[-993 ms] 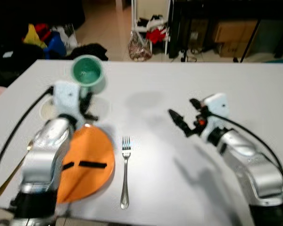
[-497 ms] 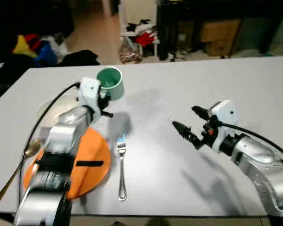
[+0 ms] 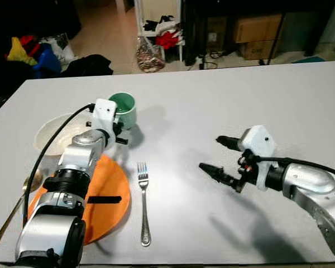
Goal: Setting the table
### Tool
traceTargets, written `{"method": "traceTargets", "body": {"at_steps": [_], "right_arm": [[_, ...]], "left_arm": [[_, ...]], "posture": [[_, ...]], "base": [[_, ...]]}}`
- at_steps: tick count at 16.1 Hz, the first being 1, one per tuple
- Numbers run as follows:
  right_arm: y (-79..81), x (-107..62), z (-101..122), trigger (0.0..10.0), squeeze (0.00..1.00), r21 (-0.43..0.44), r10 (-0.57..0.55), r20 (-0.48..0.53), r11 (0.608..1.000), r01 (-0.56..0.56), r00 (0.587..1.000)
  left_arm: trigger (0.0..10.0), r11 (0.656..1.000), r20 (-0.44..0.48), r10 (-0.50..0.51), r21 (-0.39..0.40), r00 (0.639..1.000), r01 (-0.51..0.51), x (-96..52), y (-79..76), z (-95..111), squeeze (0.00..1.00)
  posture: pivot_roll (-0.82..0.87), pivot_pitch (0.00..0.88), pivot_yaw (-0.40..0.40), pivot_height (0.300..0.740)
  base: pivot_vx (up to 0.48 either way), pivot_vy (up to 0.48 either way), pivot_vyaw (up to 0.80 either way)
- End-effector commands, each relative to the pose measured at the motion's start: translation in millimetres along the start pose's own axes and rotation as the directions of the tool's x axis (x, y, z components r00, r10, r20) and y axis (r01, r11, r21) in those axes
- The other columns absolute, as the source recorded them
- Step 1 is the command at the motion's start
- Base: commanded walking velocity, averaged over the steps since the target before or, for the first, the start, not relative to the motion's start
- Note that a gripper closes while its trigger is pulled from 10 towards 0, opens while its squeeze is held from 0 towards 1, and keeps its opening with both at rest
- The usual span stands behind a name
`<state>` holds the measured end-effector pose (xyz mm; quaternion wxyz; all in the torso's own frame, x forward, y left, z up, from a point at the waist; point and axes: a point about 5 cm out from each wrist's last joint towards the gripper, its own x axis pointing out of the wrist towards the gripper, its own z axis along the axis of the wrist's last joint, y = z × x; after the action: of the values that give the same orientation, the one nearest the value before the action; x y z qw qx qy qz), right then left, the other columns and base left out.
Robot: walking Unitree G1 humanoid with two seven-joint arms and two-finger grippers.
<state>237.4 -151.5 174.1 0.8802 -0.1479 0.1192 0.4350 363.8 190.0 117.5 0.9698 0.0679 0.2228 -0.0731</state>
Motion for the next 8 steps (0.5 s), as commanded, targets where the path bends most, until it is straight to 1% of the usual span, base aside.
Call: {"method": "traceTargets", "body": {"at_steps": [1,2,3,4,5,6,8], "right_arm": [[5.8,3.6,4,10.0,0.00,-0.016,0.046,-0.001,0.999,-0.046,0.999],[8.3,5.0,4,10.0,0.00,-0.013,0.063,-0.005,0.998,-0.063,0.998],[9.9,6.5,3,10.0,0.00,-0.007,0.077,-0.004,0.997,-0.077,0.997],[10.6,7.0,3,10.0,0.00,-0.003,0.082,-0.003,0.997,-0.082,0.997],[12.0,8.6,4,10.0,0.00,-0.003,0.096,-0.004,0.995,-0.096,0.995],[13.8,10.4,4,10.0,0.00,-0.006,0.113,-0.007,0.994,-0.113,0.994],[15.3,12.3,5,10.0,0.00,-0.003,0.126,-0.007,0.992,-0.126,0.992]], "left_arm": [[10.0,1.000,-0.002,0.025,-0.001,1.000,-0.025,-6.5,6.1,-4,0.00],[10.0,1.000,0.005,0.013,-0.004,1.000,-0.013,-10.5,4.7,-6,0.00],[10.0,1.000,0.022,-0.023,0.003,0.999,0.023,-15.3,0.0,-7,0.00],[10.0,0.999,0.030,-0.040,0.008,0.999,0.040,-17.2,-2.2,-8,0.00],[10.0,0.998,0.022,-0.066,0.013,0.998,0.065,-21.9,-6.7,-12,0.00],[10.0,0.997,-0.011,-0.068,0.027,0.998,0.068,-28.2,-8.9,-21,0.00],[10.0,0.998,-0.014,-0.063,0.025,0.998,0.064,-32.2,-7.7,-23,0.00]], "posture": [[-0.21,0.000,0.123,0.740],[-0.20,0.000,0.117,0.740],[-0.20,0.000,0.114,0.740],[-0.19,0.000,0.110,0.740],[-0.18,0.000,0.111,0.740],[-0.17,0.000,0.108,0.740],[-0.15,0.000,0.104,0.740]], "base": [[0.000,0.000,0.00],[0.000,0.000,0.00],[0.000,0.000,0.00],[0.000,0.000,0.00],[0.000,0.000,0.00],[0.000,0.000,0.00],[0.000,0.000,0.00]]}}
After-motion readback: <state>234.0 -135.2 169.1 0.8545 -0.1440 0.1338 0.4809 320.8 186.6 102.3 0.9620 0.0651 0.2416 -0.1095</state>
